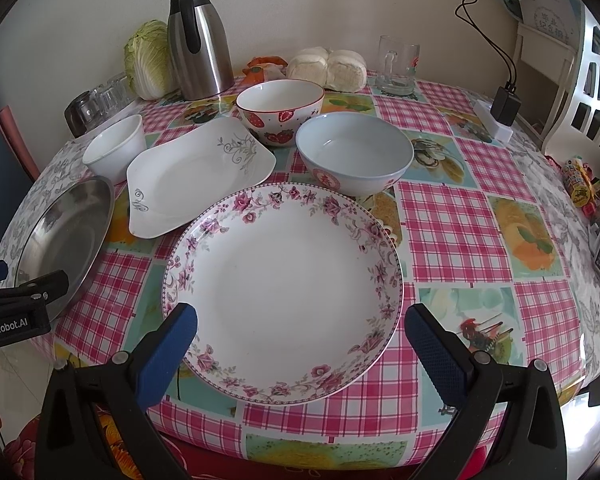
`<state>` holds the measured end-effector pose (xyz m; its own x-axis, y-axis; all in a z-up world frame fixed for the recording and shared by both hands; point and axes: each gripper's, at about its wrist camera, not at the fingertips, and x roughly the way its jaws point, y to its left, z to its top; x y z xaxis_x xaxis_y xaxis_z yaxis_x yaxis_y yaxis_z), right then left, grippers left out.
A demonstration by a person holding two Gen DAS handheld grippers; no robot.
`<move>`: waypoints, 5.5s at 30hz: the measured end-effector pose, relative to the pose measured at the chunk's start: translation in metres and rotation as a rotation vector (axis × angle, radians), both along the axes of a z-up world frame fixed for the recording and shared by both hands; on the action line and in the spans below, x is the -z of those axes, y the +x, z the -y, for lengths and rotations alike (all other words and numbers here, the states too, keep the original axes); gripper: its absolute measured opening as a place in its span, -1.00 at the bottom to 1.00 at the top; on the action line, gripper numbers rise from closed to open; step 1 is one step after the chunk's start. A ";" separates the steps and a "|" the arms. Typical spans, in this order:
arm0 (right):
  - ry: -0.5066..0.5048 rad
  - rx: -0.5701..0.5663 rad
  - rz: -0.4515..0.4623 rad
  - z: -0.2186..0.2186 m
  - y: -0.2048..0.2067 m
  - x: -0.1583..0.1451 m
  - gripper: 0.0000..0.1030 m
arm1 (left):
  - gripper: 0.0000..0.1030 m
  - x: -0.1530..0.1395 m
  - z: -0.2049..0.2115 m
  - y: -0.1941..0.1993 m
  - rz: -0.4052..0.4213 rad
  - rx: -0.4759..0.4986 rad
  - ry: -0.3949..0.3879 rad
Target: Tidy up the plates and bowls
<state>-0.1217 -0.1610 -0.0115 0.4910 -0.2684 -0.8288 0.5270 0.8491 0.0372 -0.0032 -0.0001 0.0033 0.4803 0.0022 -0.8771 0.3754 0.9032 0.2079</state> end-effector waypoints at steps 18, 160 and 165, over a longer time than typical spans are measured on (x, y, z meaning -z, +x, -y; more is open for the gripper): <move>0.001 -0.001 -0.003 -0.001 0.001 0.001 1.00 | 1.00 0.000 0.000 0.000 -0.002 0.000 0.001; 0.247 -0.341 0.219 -0.080 0.105 -0.023 -0.63 | -0.33 0.015 -0.141 0.092 -0.058 -0.503 -0.383; 0.247 -0.329 0.228 -0.070 0.099 -0.027 -0.63 | -0.33 0.010 -0.129 0.088 -0.048 -0.481 -0.371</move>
